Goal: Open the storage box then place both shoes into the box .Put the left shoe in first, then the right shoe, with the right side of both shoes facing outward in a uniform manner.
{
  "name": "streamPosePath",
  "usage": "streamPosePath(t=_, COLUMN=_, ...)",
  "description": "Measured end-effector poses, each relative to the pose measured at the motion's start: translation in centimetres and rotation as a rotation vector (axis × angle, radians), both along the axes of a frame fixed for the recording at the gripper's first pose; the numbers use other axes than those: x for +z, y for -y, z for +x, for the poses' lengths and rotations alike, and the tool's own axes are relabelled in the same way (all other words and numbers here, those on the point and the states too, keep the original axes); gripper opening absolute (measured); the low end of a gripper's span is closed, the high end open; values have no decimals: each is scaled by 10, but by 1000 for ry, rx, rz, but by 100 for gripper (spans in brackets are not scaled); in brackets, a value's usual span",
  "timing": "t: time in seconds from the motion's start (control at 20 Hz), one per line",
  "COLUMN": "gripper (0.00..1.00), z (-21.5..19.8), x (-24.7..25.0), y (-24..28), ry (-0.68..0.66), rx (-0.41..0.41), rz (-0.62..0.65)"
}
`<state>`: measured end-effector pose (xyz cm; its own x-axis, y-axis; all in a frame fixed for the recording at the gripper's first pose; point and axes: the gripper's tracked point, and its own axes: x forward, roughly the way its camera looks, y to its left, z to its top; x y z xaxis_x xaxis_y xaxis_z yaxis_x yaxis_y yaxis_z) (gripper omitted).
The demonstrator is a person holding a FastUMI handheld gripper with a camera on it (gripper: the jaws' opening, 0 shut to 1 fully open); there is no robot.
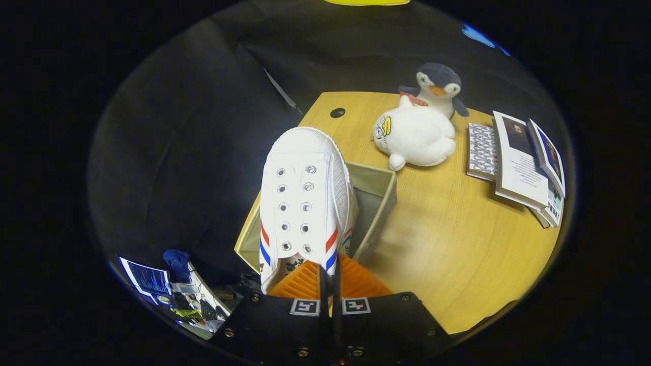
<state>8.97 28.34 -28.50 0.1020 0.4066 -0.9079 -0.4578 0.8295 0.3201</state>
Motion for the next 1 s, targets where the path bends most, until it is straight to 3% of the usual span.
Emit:
streamPosePath(t=0.1, gripper=2, z=-1, x=-7, y=-15, ry=-9, rx=7, rz=-18)
streamPosePath(t=0.2, gripper=17, z=-5, x=1, y=-30, ry=-25, rx=13, rz=36)
streamPosePath(t=0.3, gripper=51, z=3, x=5, y=-40, ry=5, rx=17, rz=62)
streamPosePath(t=0.4, gripper=96, z=7, x=12, y=-38, ry=33, rx=22, rz=61)
streamPosePath(t=0.8, gripper=96, z=15, x=31, y=-3, ry=53, rx=-44, rz=83)
streamPosePath(t=1.0, gripper=96, z=31, x=44, y=46, ry=183, rx=-90, rz=47)
